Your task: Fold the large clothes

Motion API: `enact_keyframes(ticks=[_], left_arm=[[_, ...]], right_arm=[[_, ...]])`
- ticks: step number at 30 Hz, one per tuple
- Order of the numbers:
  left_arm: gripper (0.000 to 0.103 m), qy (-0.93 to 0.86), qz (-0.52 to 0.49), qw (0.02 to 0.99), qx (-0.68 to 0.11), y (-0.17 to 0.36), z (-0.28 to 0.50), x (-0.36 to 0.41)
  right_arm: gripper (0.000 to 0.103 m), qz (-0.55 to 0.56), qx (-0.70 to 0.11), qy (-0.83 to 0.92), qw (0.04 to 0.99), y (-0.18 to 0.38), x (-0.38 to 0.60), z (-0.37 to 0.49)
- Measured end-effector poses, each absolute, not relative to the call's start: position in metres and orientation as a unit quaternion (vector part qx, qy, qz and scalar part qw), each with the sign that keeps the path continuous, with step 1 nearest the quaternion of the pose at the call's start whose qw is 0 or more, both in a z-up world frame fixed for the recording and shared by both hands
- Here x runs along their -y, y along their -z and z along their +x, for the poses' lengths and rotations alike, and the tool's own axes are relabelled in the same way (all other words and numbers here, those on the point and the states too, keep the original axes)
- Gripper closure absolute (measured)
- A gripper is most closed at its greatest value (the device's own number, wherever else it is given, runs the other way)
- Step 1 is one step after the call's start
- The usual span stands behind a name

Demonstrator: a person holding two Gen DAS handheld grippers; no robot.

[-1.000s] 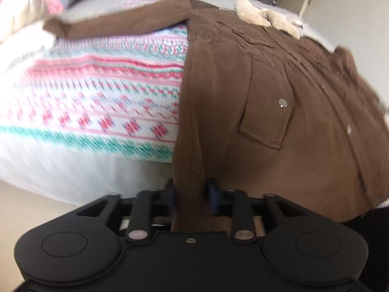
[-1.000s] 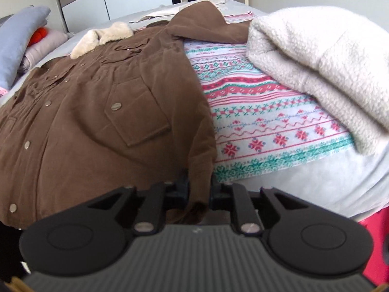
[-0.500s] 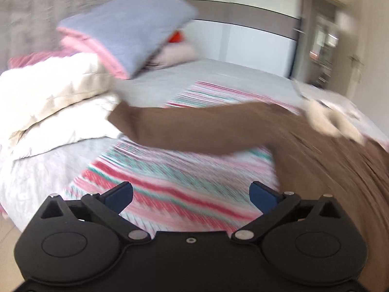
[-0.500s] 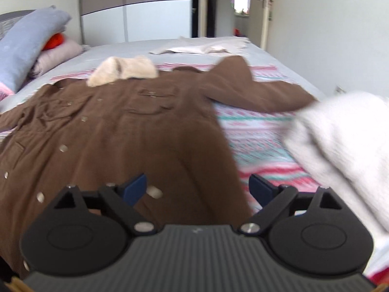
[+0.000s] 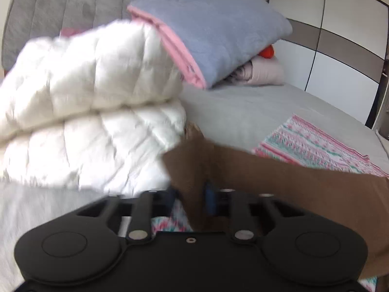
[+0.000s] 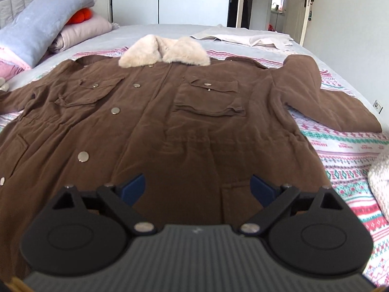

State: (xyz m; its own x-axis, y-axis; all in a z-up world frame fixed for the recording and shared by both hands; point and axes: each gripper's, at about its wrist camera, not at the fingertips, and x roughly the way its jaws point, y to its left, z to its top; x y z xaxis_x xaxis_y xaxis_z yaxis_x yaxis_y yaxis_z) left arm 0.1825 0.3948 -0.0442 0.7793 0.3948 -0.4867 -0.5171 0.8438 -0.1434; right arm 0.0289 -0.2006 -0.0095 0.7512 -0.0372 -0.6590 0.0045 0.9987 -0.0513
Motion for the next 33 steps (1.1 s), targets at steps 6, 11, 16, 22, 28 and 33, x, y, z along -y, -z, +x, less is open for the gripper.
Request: enact_keyframes(ticks=[6,11,16,22,28,33], left_arm=[[0.095,-0.268,-0.021,0.961,-0.067,-0.016,0.153,-0.374],[0.089,-0.308,0.118,0.913,-0.240,0.031,0.200,-0.371],[0.041,-0.319,0.022,0.914,-0.249,0.021,0.183,-0.363],[0.009,-0.219,-0.020,0.942,-0.253,-0.027,0.178,-0.298],[0.000,-0.092,-0.065,0.963,-0.244,-0.067,0.178,-0.193],[0.000,0.006,-0.106,0.960,-0.259,-0.059,0.192,-0.088]], right_arm=[[0.009,-0.028,-0.358,0.015,0.933,0.015,0.200,0.035],[0.009,-0.014,-0.364,0.009,0.931,0.020,0.203,0.041],[0.008,-0.010,-0.358,0.015,0.934,0.014,0.216,0.039],[0.005,0.006,-0.331,0.053,0.942,-0.009,0.260,0.038],[0.002,0.050,-0.291,0.121,0.948,-0.040,0.323,0.059],[0.001,0.131,-0.255,0.208,0.935,-0.053,0.378,0.095]])
